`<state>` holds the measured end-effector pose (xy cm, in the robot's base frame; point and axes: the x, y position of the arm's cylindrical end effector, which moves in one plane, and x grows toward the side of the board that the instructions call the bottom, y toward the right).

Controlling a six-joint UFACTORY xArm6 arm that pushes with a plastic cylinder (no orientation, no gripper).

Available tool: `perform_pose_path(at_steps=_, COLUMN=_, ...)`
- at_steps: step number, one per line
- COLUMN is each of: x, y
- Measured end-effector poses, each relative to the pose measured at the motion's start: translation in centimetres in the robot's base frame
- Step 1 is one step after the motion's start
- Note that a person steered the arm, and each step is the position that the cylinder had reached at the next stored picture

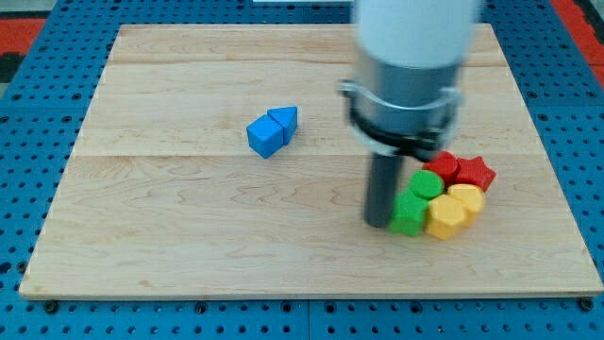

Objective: Separate blue cube from the blue triangle

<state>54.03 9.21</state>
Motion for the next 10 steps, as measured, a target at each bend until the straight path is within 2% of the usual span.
perform_pose_path(at_steps=1, x=-2.4, y=-9.9)
perform_pose_path(at_steps=2, x=-9.0, y=-19.1)
perform_pose_path(at_steps=3, x=-14.9, y=-16.3)
perform_pose_path(at_steps=4, x=-10.6, y=-10.7)
perform_pose_path(at_steps=5, x=-5.2, y=-9.2)
perform_pose_path(at_steps=6, x=-7.6, y=-12.9)
perform_pose_path(at_steps=7, x=-3.2, y=-11.7)
perform_pose_path(at_steps=8, x=-1.6, y=-11.0)
perform_pose_path(at_steps=9, x=-1.6, y=-6.8)
perform_pose_path(at_steps=10, x=-5.0, y=-18.0)
